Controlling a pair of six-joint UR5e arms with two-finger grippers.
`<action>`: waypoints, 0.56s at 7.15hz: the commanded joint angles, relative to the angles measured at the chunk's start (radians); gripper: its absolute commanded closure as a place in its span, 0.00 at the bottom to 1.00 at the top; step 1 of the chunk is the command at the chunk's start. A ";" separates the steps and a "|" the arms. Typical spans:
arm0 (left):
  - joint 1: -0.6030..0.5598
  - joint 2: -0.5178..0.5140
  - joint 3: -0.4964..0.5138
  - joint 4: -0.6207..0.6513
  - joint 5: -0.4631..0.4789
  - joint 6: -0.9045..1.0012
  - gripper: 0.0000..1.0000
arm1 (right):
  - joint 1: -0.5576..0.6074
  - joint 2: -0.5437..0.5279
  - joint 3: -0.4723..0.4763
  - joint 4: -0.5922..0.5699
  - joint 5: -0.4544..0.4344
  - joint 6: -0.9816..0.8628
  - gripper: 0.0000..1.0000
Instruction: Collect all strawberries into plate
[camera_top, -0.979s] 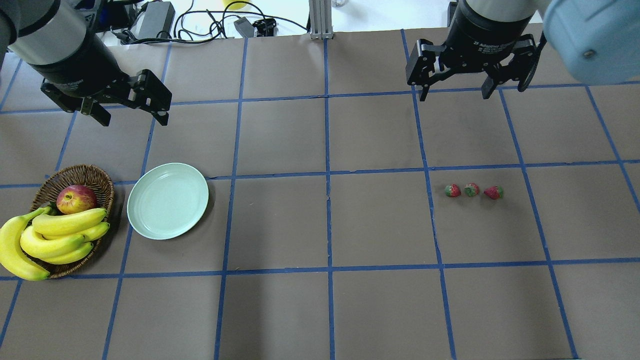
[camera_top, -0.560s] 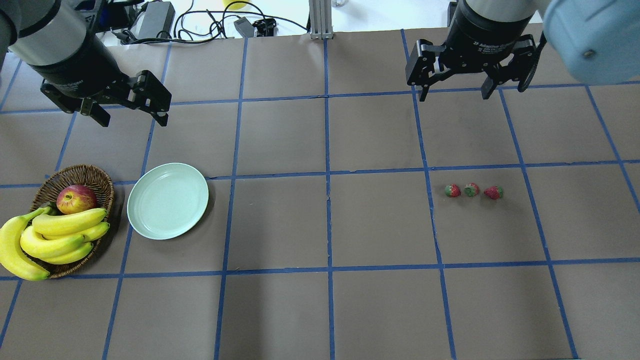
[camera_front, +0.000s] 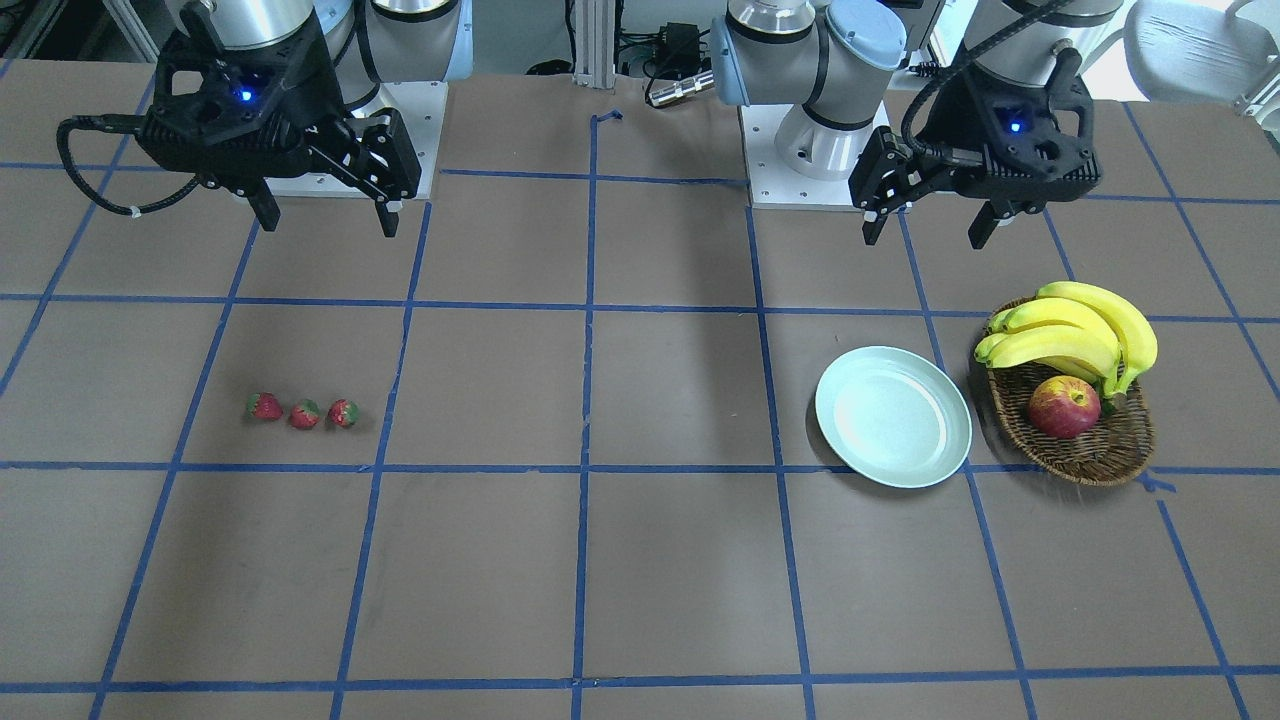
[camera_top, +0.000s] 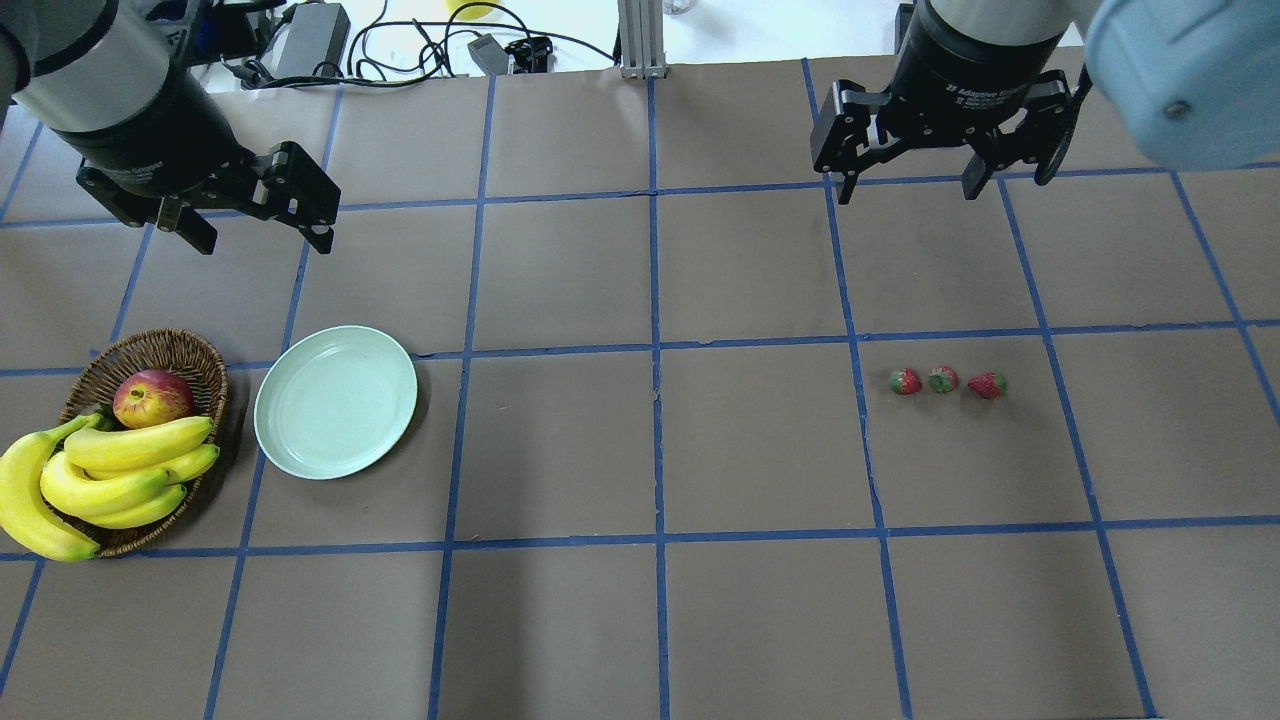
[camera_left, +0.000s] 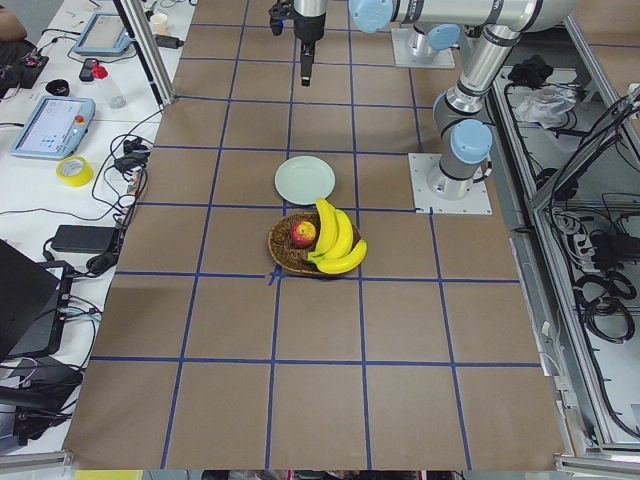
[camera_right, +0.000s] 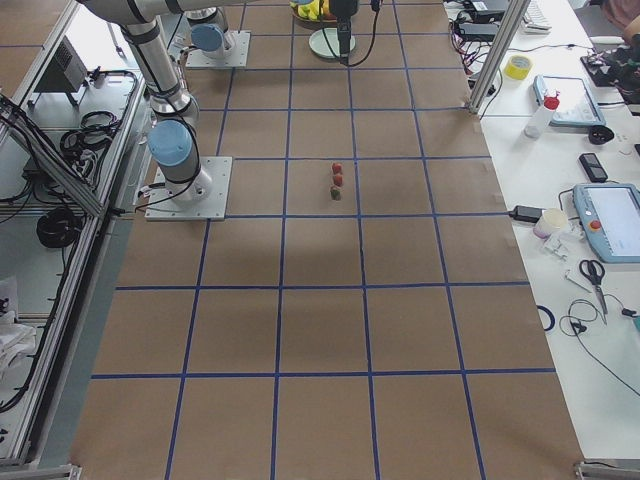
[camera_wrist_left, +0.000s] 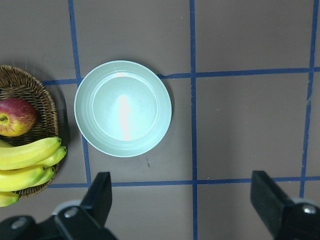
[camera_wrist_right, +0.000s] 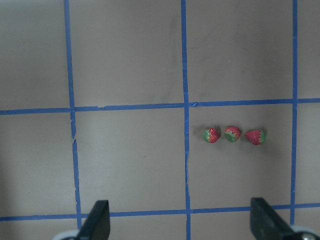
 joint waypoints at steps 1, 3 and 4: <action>-0.004 -0.010 -0.005 0.034 -0.004 -0.008 0.00 | -0.003 0.002 0.009 0.001 0.003 -0.004 0.00; 0.001 -0.005 -0.003 0.033 -0.001 -0.002 0.00 | -0.009 0.012 0.024 0.001 0.002 -0.039 0.00; -0.005 -0.007 -0.002 0.036 -0.003 -0.005 0.00 | -0.017 0.018 0.044 -0.005 0.002 -0.050 0.00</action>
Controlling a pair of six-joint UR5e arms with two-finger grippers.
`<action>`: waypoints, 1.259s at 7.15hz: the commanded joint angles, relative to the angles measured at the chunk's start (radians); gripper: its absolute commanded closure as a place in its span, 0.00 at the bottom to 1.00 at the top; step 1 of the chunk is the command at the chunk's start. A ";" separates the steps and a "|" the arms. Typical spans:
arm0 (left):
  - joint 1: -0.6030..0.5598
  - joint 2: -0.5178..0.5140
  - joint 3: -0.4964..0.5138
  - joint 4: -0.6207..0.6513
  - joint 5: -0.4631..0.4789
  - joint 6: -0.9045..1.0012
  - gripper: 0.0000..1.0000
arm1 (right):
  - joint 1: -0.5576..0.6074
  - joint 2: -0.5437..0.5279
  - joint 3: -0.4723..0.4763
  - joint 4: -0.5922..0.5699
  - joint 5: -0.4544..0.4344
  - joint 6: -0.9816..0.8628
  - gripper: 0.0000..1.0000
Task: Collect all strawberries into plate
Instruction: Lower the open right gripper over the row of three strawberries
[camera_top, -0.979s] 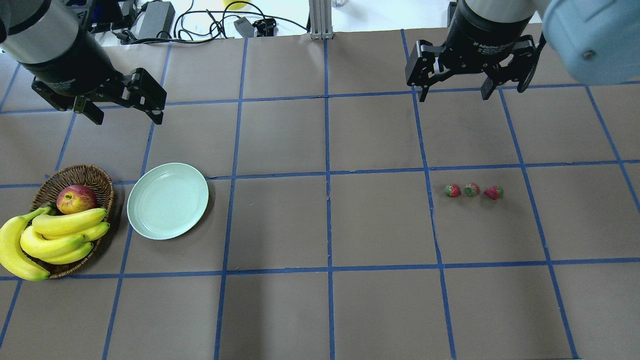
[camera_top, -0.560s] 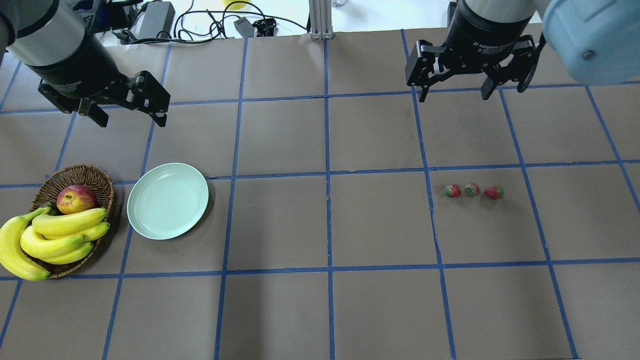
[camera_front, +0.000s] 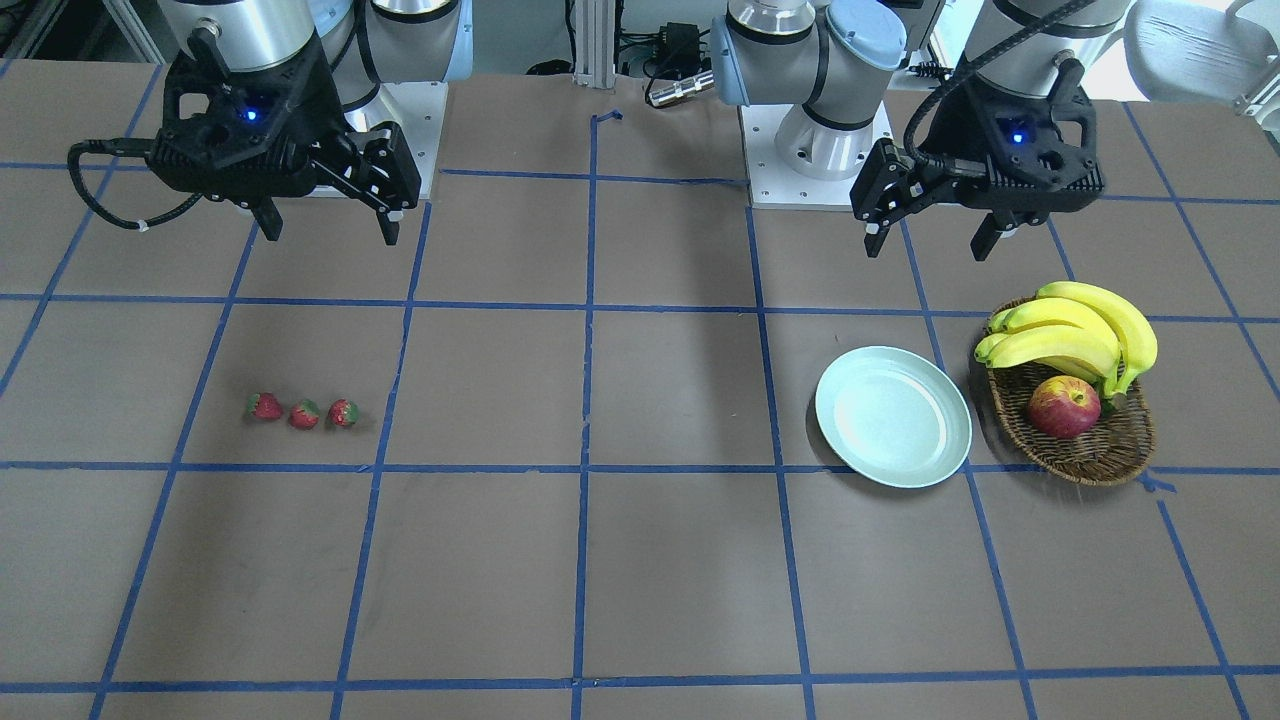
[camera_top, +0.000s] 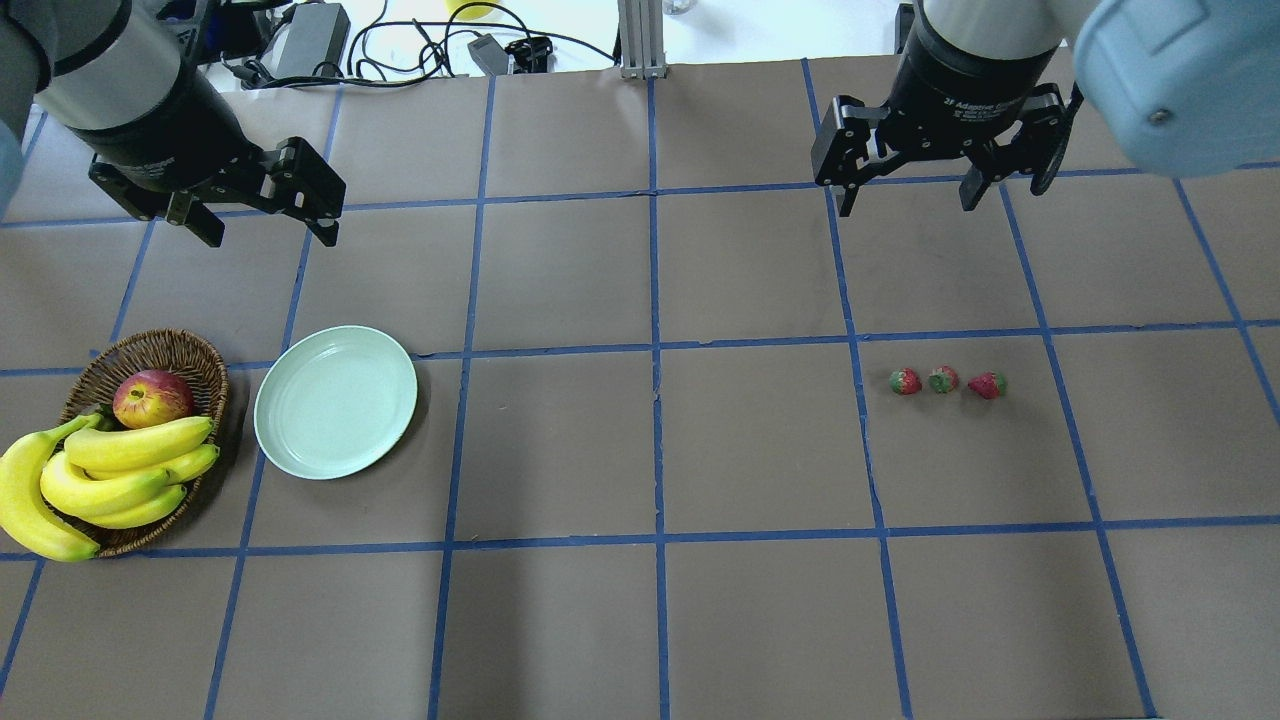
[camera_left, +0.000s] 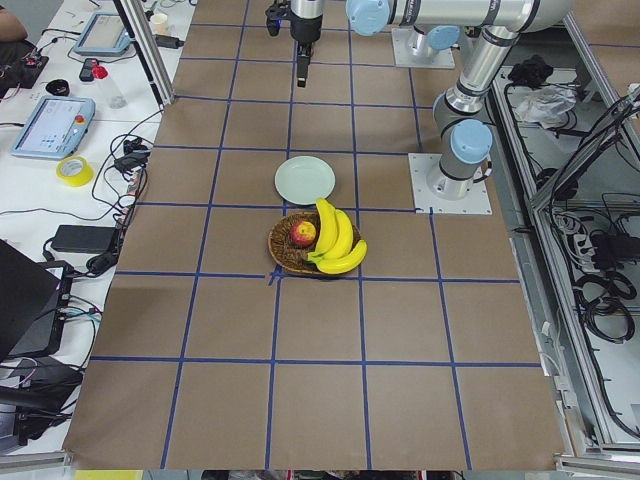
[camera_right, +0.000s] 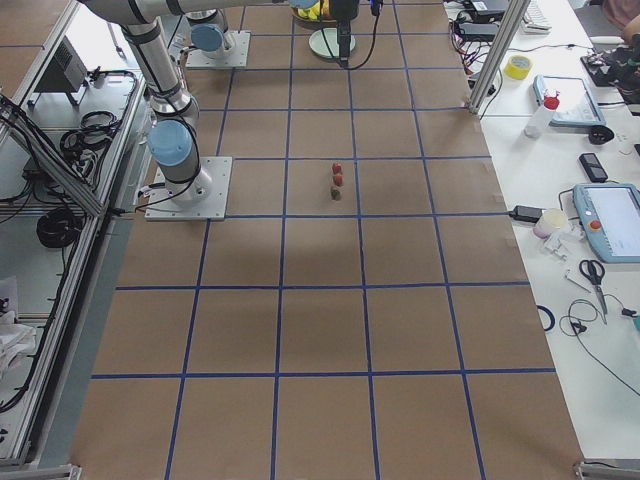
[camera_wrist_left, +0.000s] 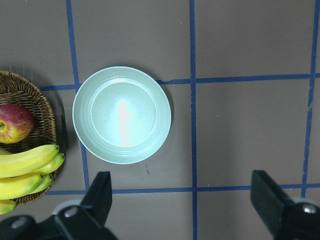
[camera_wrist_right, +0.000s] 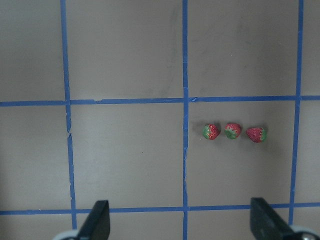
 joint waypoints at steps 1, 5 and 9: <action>-0.001 0.006 0.013 0.003 0.003 0.000 0.00 | -0.029 0.024 0.070 -0.016 0.000 -0.033 0.00; -0.010 -0.001 0.010 0.004 -0.016 -0.005 0.00 | -0.217 0.098 0.352 -0.322 0.006 -0.197 0.00; -0.002 -0.004 -0.001 0.008 -0.003 0.000 0.00 | -0.210 0.149 0.612 -0.764 0.024 -0.391 0.00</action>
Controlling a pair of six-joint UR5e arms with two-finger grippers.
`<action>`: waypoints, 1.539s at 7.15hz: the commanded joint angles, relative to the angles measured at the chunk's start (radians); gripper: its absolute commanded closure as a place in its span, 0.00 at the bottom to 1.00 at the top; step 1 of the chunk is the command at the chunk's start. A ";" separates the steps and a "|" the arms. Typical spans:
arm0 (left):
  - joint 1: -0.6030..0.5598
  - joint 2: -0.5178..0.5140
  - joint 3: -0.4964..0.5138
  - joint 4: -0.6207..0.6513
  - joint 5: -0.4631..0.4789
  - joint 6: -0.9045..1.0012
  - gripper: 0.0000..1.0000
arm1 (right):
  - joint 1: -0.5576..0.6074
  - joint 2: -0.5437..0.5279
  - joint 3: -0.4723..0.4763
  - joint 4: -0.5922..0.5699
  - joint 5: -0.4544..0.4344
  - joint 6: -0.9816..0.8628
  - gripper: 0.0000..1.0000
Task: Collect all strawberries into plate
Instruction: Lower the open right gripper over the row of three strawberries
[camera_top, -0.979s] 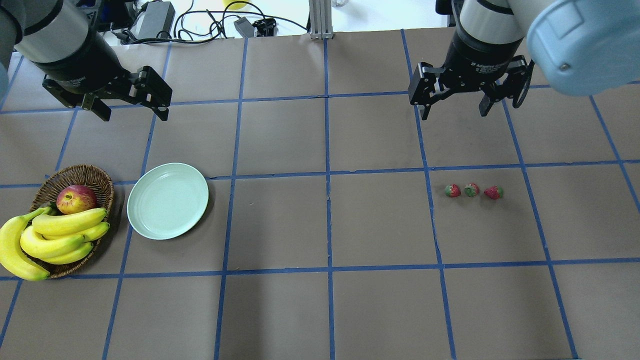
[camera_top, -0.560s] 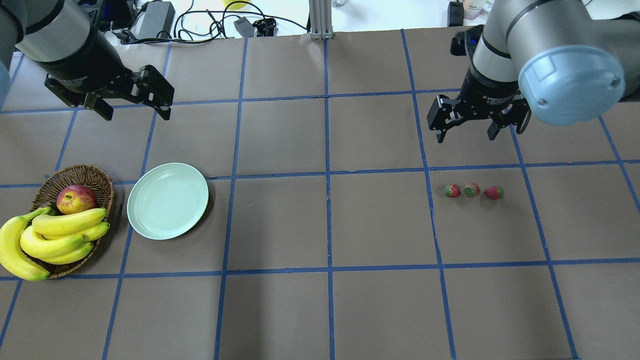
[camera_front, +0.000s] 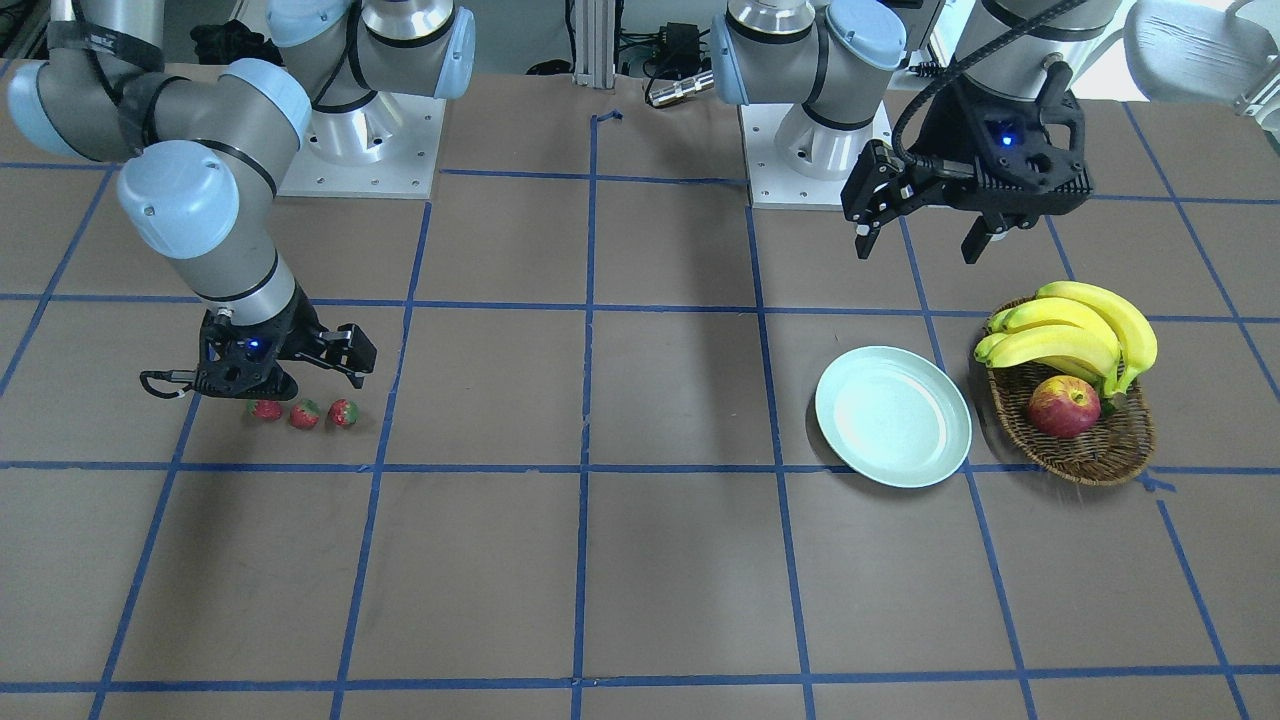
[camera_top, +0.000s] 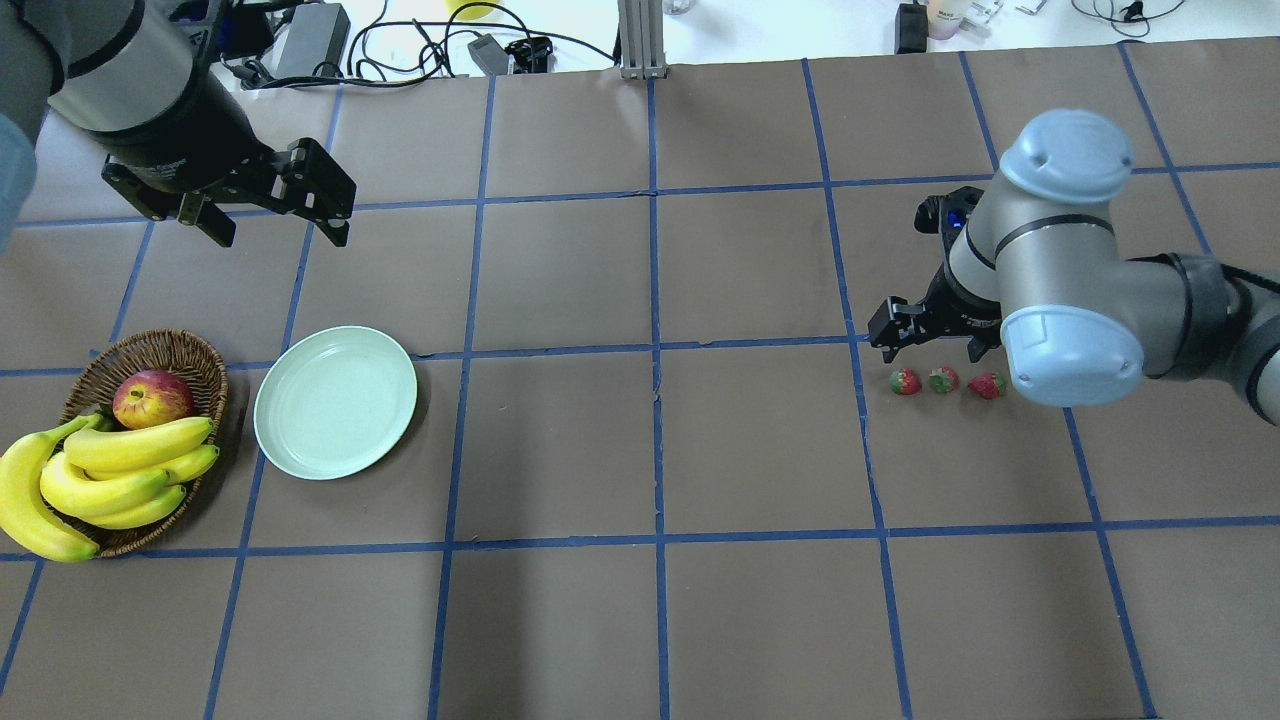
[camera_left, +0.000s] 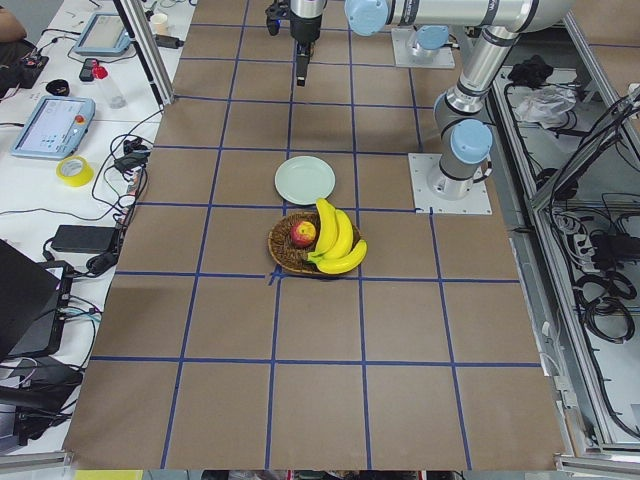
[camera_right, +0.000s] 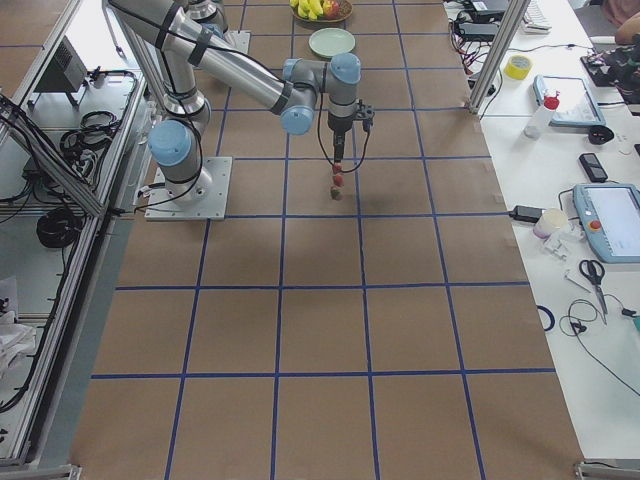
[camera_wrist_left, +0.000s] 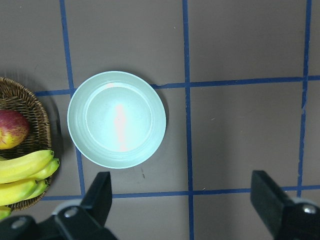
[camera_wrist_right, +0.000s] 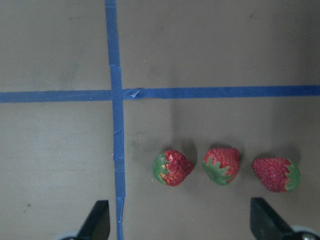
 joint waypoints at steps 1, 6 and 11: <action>0.005 0.001 0.001 0.000 0.003 0.000 0.00 | 0.013 0.022 0.035 -0.094 0.037 -0.367 0.00; 0.005 0.004 0.000 -0.001 0.009 -0.001 0.00 | 0.015 0.089 0.043 -0.122 0.080 -1.303 0.00; 0.003 -0.002 -0.002 -0.001 0.006 -0.012 0.00 | 0.015 0.148 0.043 -0.160 -0.023 -1.587 0.02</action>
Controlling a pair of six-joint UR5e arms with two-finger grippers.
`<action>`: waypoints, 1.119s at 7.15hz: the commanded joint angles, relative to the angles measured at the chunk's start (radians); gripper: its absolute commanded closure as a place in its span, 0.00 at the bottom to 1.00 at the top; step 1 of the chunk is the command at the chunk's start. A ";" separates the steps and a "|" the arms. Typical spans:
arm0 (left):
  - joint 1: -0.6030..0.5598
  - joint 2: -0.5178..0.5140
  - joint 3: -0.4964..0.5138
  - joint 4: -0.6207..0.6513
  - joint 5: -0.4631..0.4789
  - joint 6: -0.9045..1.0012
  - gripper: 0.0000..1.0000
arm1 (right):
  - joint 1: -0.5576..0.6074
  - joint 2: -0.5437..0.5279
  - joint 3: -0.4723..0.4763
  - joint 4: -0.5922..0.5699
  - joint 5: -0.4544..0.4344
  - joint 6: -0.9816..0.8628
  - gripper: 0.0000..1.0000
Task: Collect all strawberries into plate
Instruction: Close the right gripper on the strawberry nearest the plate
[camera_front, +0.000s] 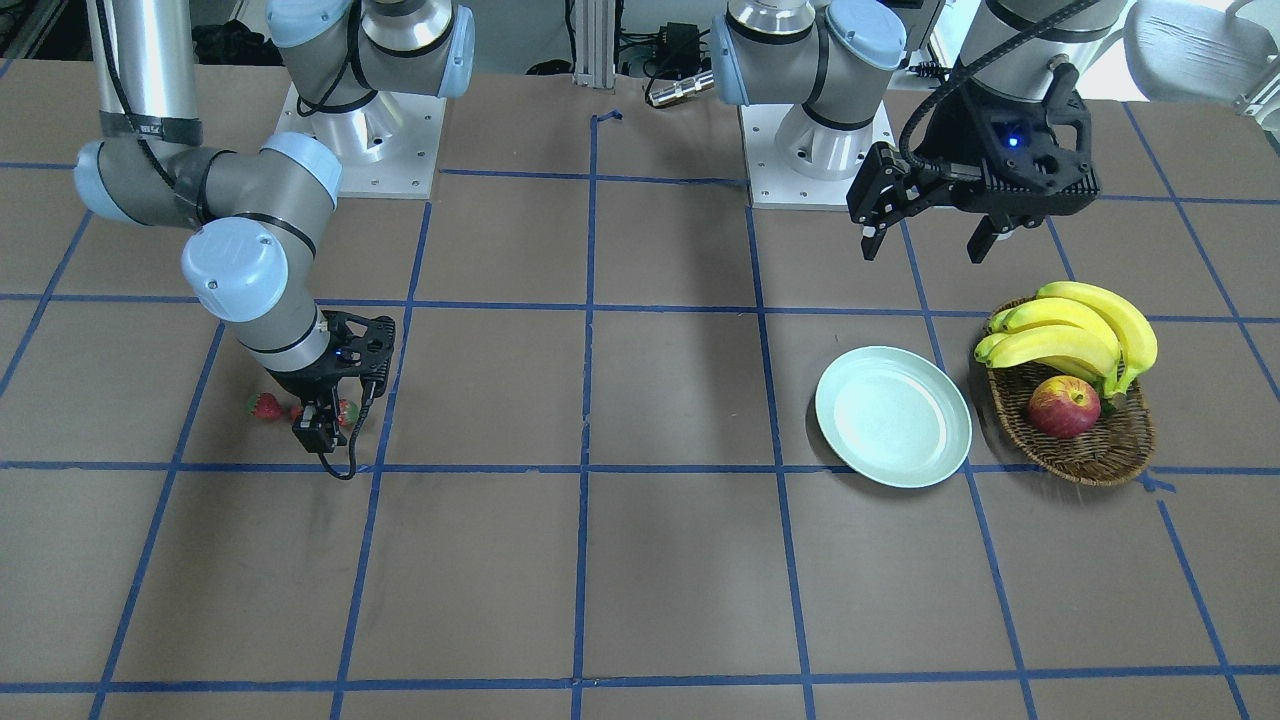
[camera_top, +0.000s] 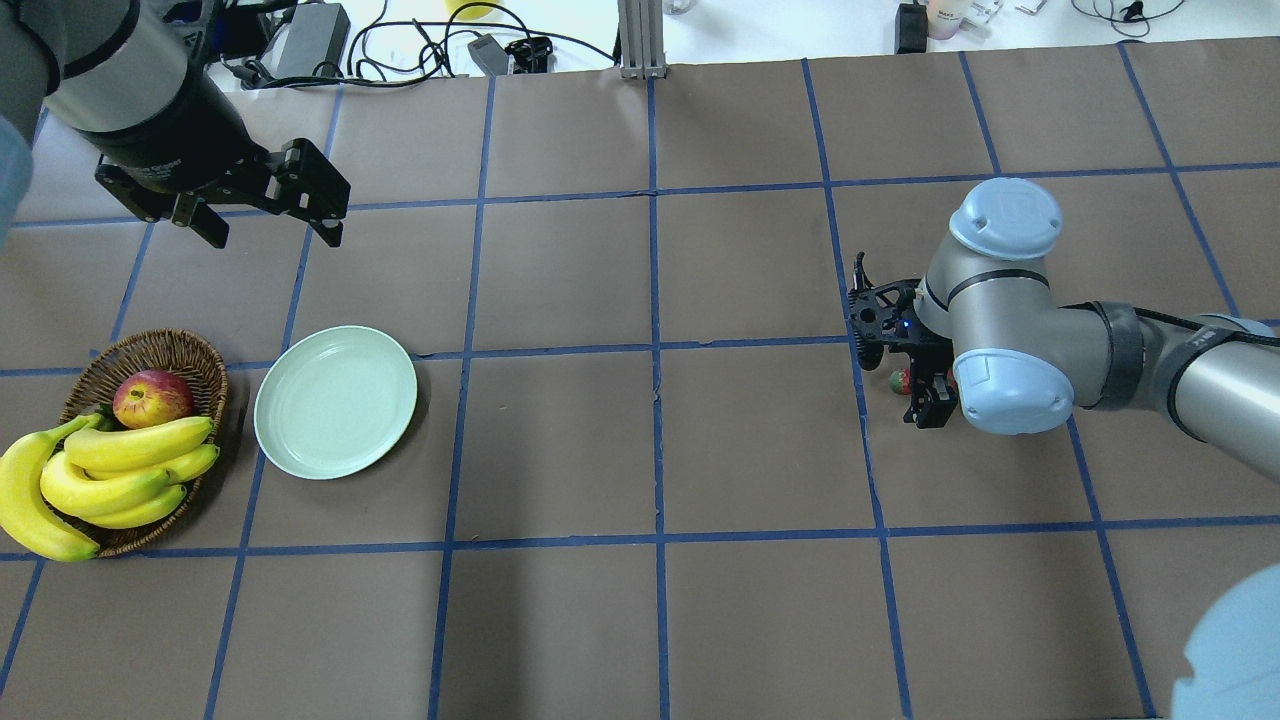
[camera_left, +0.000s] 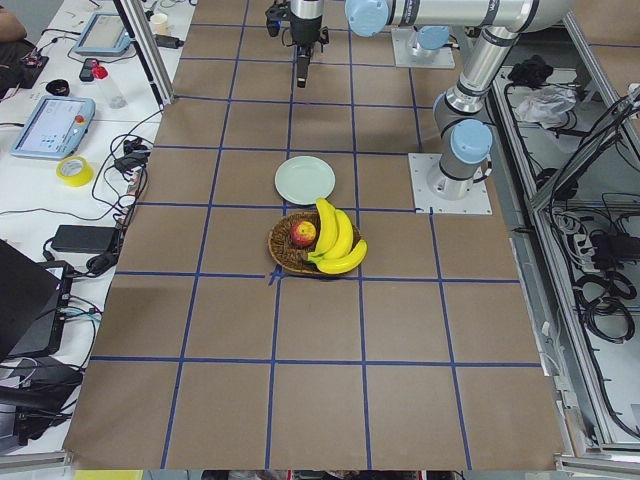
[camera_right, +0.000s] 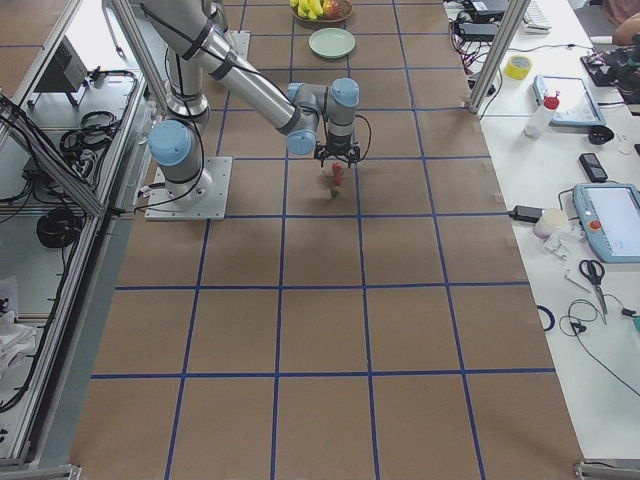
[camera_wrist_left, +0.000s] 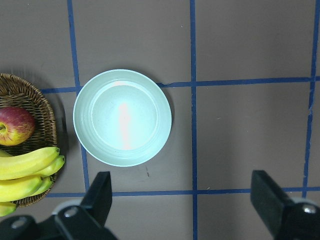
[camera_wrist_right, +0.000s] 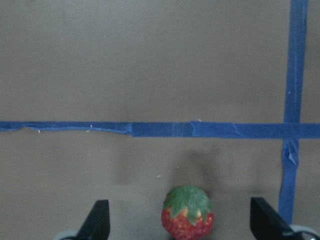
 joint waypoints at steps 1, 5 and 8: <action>0.000 -0.001 0.000 0.000 -0.001 -0.002 0.00 | 0.000 0.010 0.009 -0.040 -0.002 -0.037 0.23; 0.001 -0.001 0.000 0.000 -0.001 -0.002 0.00 | 0.078 -0.008 -0.012 -0.062 -0.006 0.085 1.00; 0.003 -0.002 0.000 0.000 -0.001 -0.001 0.00 | 0.368 0.036 -0.191 0.022 0.000 0.398 1.00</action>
